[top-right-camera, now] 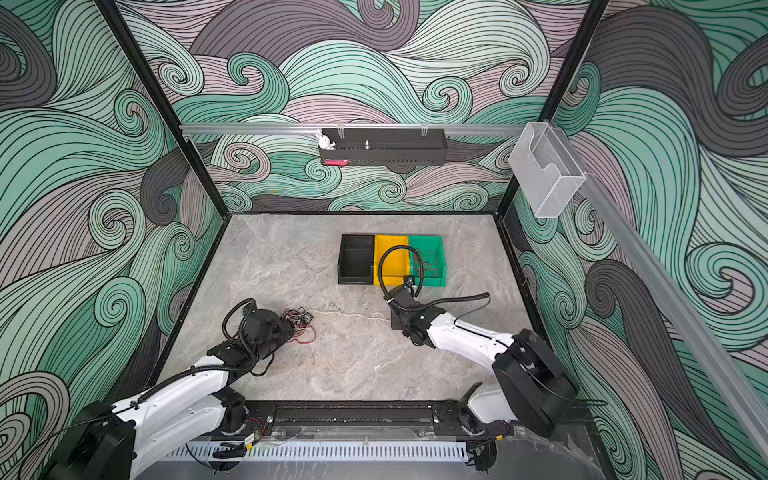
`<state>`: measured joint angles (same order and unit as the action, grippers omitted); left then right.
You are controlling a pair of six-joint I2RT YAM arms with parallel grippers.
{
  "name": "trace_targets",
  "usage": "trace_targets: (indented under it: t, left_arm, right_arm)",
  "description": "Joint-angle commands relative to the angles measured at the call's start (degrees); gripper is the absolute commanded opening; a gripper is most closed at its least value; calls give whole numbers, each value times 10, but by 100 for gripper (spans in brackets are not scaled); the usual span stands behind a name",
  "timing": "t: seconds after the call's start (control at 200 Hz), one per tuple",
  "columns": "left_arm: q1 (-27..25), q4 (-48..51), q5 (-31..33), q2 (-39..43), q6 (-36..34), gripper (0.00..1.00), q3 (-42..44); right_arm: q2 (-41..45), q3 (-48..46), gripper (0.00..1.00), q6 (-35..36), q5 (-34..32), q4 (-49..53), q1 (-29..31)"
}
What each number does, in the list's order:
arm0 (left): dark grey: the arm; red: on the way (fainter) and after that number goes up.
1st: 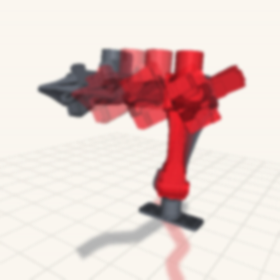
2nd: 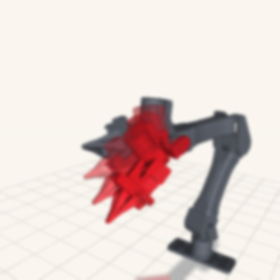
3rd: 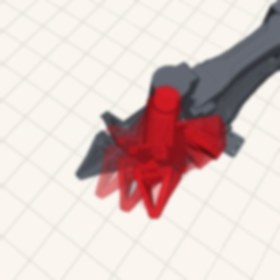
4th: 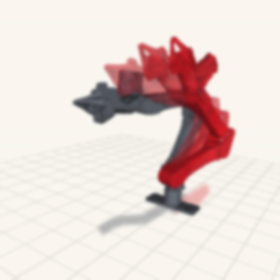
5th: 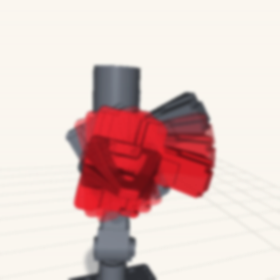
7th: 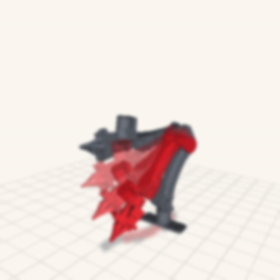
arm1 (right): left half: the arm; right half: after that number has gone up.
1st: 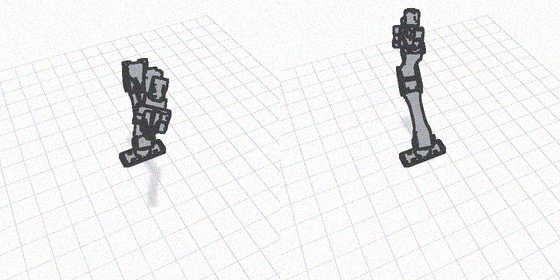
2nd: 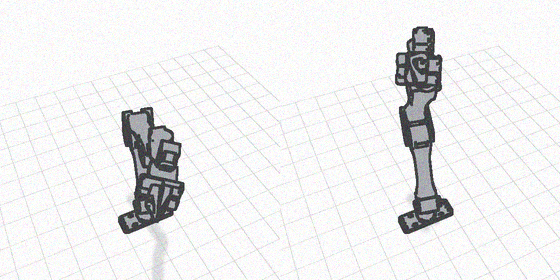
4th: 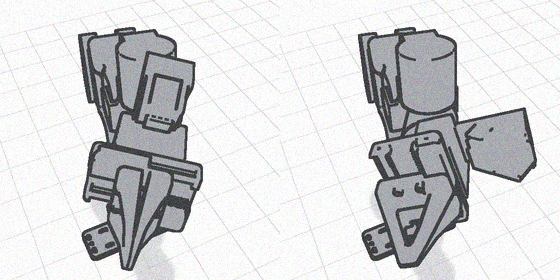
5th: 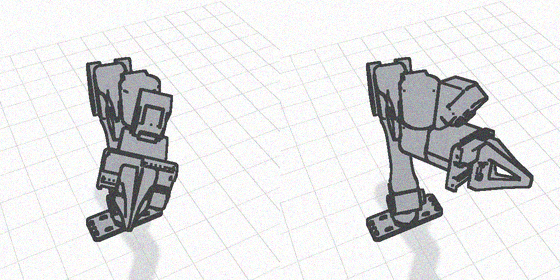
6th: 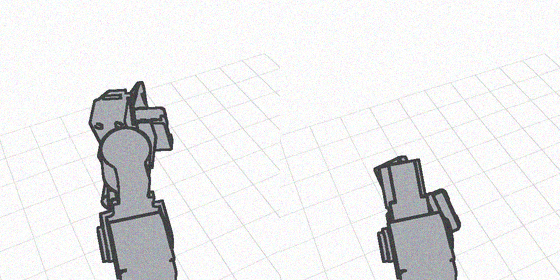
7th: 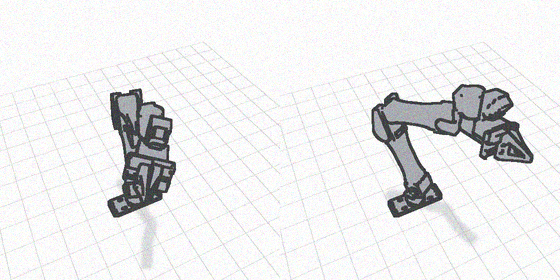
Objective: Untangle the cables
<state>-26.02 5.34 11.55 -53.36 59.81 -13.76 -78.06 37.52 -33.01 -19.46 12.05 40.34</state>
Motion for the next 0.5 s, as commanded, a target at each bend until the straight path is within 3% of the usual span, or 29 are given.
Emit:
trace_targets:
  t: [0.0,0.495]
  left_arm:
    - [5,12,16,6,-3,56,4]
    - [22,16,16,2,-4,42,6]
  right_arm:
    - [25,-14,8,-4,28,-8,-29]
    - [106,-75,8,-16,121,-19,-169]
